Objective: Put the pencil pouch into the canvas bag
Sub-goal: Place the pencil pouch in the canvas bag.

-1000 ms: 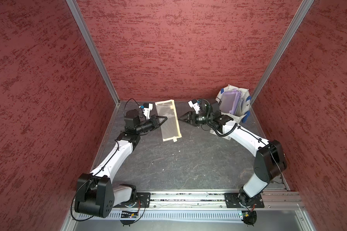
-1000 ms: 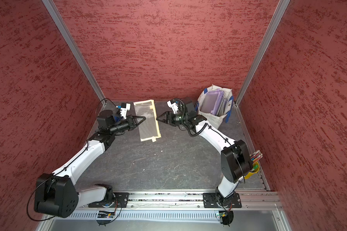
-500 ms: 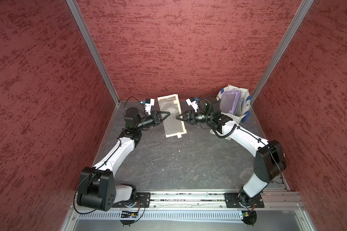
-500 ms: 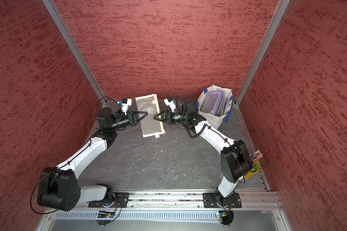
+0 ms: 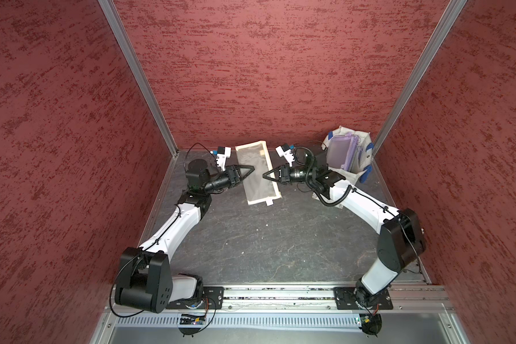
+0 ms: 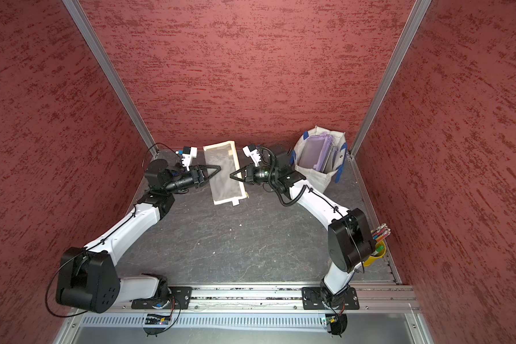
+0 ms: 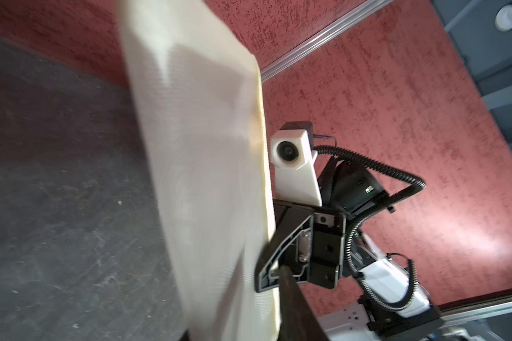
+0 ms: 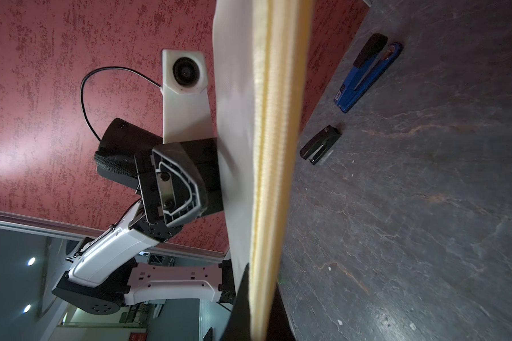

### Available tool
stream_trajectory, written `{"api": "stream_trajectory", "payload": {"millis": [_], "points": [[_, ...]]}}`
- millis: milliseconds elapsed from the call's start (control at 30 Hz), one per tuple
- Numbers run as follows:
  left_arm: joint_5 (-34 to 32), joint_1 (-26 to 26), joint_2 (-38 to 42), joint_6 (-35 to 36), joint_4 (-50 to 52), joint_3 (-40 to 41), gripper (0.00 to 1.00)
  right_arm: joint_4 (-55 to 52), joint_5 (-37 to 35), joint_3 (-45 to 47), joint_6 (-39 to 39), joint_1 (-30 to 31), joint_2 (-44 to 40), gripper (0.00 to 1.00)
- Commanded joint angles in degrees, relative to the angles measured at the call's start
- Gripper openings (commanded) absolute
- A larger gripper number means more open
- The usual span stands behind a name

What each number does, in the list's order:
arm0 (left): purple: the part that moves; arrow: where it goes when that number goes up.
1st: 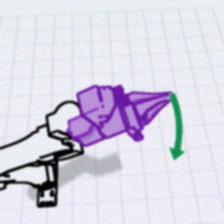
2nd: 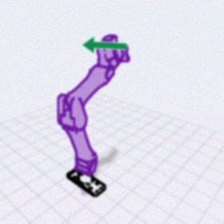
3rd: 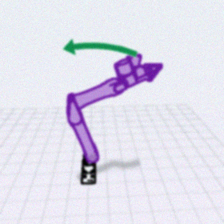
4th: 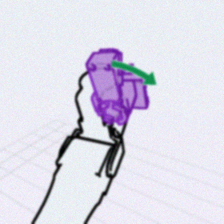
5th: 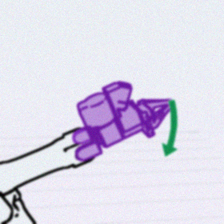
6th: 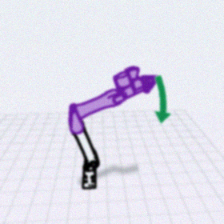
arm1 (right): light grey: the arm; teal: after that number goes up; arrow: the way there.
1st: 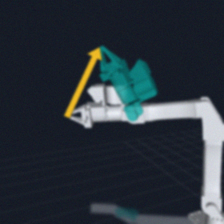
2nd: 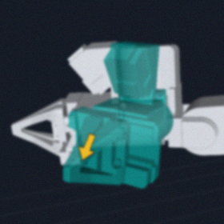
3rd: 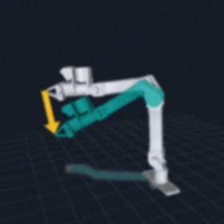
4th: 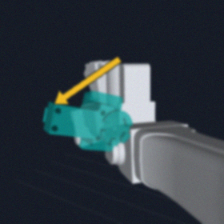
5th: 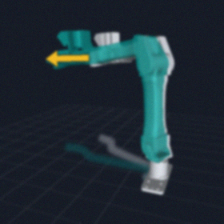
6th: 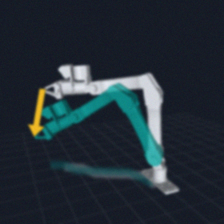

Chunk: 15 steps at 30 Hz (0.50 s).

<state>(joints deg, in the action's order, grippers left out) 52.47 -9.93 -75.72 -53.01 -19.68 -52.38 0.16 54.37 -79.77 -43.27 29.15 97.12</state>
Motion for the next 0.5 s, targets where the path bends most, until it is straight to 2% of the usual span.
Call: {"api": "stream_trajectory", "payload": {"millis": [0,67,167,367,467], "points": [[-0.37,-0.68,0.55,4.09,4.38,-2.09,0.54,-5.96,-2.67,-5.20,4.54,-0.38,-1.26,0.00],[-1.73,-0.96,0.78,6.55,8.46,-2.78,0.75,-13.07,-4.73,-8.58,8.62,-1.59,-0.90,0.00],[-5.16,-0.92,1.45,10.08,15.30,-3.00,0.97,-21.05,-7.86,-12.80,12.43,-5.73,-0.86,0.00],[-8.19,-1.23,2.99,14.57,22.69,-3.06,1.00,-39.25,-16.78,-26.77,21.04,-17.32,2.53,0.00],[-8.70,-1.53,3.30,15.75,24.66,-3.17,1.00,-44.26,-20.29,-32.93,22.79,-23.05,5.25,0.00]]}}
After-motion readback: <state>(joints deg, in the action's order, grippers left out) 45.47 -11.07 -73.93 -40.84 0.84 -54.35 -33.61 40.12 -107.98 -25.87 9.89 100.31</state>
